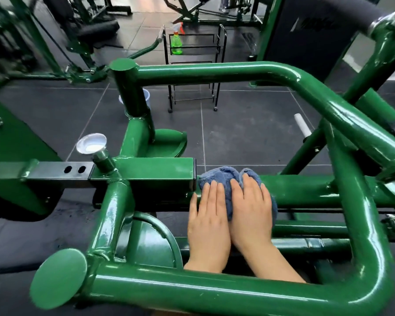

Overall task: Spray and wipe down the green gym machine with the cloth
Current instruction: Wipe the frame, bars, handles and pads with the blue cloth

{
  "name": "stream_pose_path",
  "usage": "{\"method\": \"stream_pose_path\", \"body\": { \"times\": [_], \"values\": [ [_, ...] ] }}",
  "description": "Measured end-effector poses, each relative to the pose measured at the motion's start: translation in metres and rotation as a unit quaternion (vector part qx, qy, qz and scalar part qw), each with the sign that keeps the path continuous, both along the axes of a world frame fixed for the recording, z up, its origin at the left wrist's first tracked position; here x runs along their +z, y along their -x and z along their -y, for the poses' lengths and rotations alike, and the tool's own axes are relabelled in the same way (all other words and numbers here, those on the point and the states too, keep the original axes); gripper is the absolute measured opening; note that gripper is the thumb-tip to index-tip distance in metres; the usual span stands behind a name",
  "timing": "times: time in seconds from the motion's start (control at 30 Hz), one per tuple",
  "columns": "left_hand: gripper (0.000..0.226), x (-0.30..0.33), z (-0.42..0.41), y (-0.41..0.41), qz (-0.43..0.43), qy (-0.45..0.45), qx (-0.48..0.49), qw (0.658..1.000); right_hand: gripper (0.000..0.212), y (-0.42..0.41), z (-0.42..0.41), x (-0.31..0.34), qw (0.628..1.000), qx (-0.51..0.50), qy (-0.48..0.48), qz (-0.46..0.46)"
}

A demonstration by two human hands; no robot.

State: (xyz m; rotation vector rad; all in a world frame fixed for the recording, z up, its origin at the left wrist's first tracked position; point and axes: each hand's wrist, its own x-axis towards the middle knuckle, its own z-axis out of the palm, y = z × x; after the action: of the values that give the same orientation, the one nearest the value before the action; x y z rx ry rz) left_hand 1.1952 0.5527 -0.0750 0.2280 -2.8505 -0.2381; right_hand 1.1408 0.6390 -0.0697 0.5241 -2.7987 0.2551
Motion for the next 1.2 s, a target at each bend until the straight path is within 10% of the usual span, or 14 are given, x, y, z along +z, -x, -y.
{"method": "stream_pose_path", "body": {
  "times": [0.27,0.63,0.97,1.2],
  "values": [
    [0.055,-0.011,0.012,-0.035,-0.038,-0.003,0.075,0.996,0.037,-0.012,0.021,0.001,0.976,0.191,0.104,0.006],
    [0.059,-0.002,0.033,-0.024,-0.034,-0.034,-0.030,0.998,0.042,-0.024,0.027,-0.028,0.990,0.054,0.064,-0.115],
    [0.039,-0.005,0.063,-0.057,-0.294,-0.210,0.121,0.924,0.029,-0.067,0.081,-0.014,0.939,0.247,0.229,-0.071],
    [0.071,0.002,0.066,-0.049,-0.161,-0.238,0.223,0.931,0.025,-0.042,0.100,0.001,0.941,0.310,0.134,0.012]
  ]
}}
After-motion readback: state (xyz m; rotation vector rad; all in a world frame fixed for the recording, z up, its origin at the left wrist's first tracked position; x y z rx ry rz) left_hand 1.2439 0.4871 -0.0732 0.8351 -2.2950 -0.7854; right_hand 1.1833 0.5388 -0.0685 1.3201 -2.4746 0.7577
